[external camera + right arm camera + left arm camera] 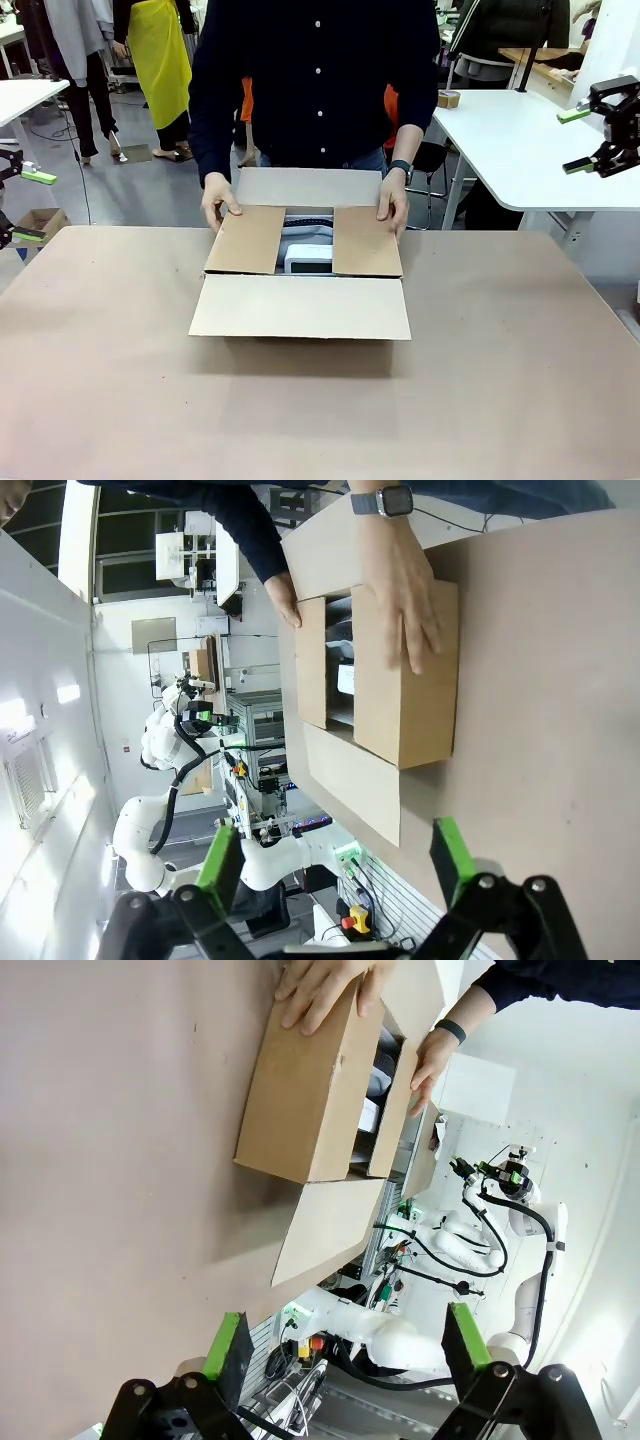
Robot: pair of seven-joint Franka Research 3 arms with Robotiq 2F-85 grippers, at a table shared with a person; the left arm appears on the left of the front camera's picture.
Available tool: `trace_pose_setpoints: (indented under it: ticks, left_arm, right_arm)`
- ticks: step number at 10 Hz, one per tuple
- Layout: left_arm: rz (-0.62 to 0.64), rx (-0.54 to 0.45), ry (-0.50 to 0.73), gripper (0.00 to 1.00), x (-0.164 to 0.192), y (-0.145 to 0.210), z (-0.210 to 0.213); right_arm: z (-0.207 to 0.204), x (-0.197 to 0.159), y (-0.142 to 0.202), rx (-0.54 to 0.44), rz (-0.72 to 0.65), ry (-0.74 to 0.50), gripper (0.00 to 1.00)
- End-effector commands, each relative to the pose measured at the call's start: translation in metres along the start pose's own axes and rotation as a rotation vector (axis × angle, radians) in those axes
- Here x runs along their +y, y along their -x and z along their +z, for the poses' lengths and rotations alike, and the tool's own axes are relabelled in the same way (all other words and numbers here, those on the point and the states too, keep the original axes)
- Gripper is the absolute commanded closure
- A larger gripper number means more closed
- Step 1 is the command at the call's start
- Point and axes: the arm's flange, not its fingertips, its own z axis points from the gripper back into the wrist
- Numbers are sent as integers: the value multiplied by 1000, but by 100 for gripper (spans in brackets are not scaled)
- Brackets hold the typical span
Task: Pack the gift set into the box.
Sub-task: Press and hold the closed box until the human finishes sealing it.
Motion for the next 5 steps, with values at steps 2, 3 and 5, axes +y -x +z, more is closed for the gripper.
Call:
trace_pose_setpoints:
  ticks: [2, 3, 5]
  left_arm:
    - [-12, -5, -8, 0, 0, 3, 0]
    - [-12, -5, -8, 0, 0, 3, 0]
    - [-12, -5, -8, 0, 0, 3, 0]
  right_arm:
    - [0, 3, 1, -10, 1, 9, 0]
    - [0, 3, 1, -10, 1, 9, 0]
    - [0, 3, 1, -10, 1, 9, 0]
